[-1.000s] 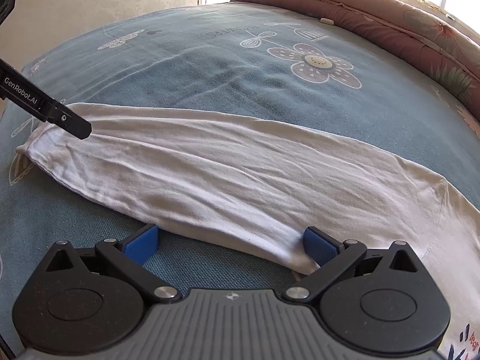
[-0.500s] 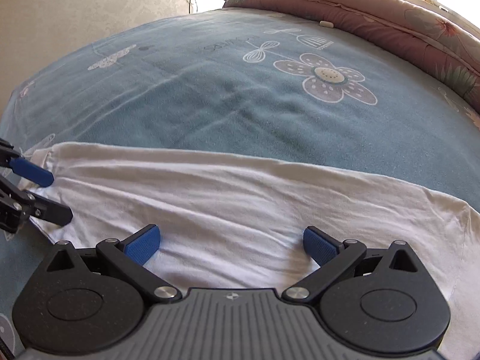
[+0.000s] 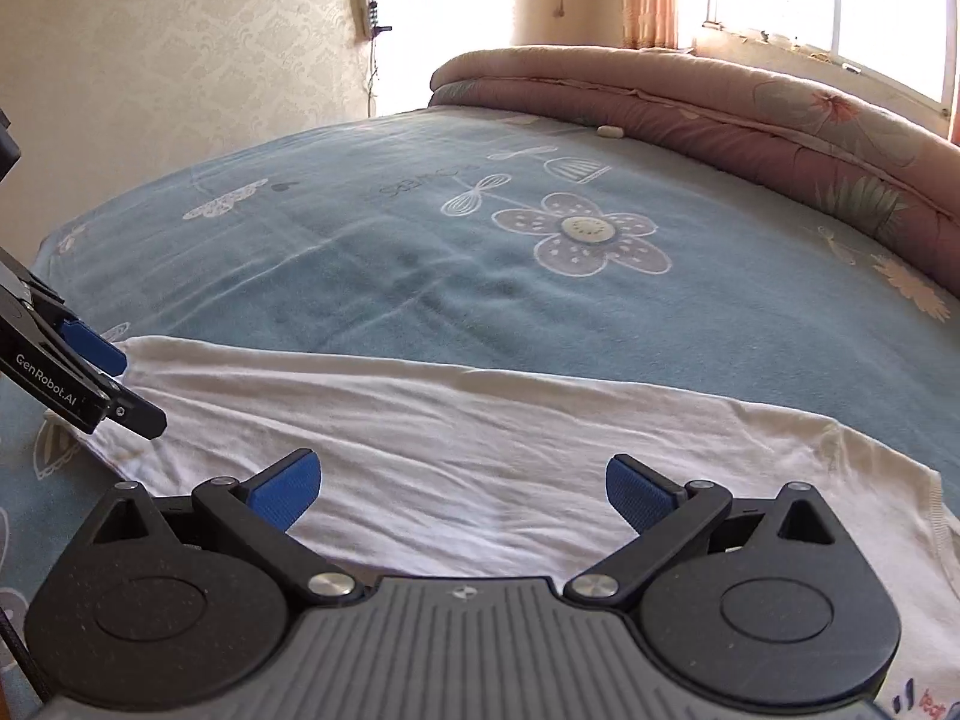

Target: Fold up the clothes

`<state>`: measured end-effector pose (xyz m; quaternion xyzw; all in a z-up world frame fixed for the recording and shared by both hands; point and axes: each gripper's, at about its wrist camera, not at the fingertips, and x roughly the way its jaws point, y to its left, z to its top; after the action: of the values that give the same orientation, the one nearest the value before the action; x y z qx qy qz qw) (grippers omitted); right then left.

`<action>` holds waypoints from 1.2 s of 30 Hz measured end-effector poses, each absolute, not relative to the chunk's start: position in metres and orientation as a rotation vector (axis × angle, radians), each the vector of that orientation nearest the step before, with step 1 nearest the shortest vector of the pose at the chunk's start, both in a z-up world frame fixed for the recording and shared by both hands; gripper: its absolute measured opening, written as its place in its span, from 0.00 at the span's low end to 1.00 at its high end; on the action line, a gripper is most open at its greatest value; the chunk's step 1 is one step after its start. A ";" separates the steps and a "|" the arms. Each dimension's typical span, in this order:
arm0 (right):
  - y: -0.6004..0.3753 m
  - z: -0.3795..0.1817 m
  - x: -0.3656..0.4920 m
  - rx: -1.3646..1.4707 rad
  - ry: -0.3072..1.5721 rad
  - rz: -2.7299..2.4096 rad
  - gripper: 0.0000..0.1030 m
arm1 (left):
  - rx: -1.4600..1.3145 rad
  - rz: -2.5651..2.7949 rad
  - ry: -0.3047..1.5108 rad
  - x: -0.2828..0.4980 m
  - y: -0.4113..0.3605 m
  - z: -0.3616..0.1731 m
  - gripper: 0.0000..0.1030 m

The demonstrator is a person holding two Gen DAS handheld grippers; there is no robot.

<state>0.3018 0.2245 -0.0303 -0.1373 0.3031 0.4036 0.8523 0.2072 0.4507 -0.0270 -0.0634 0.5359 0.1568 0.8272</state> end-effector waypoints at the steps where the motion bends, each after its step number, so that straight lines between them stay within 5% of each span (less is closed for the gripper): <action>1: 0.208 -0.027 0.306 -0.281 0.635 0.816 1.00 | -0.124 0.326 1.126 0.215 0.445 -0.021 0.71; 19: -0.106 -0.082 0.355 -0.118 0.871 0.292 1.00 | 0.048 -0.141 1.031 0.402 0.185 -0.005 0.72; 27: -0.182 -0.050 0.340 -0.053 0.738 0.197 1.00 | 0.132 -0.410 1.003 0.461 0.043 -0.006 0.72; 36: -0.286 -0.085 0.332 0.007 0.828 0.053 1.00 | 0.204 -0.648 1.006 0.479 -0.069 -0.019 0.72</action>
<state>0.3324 -0.2861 -0.0847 0.0035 0.4021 0.0259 0.9152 0.4794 -0.0688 -0.0190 0.0959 0.4727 -0.3043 0.8214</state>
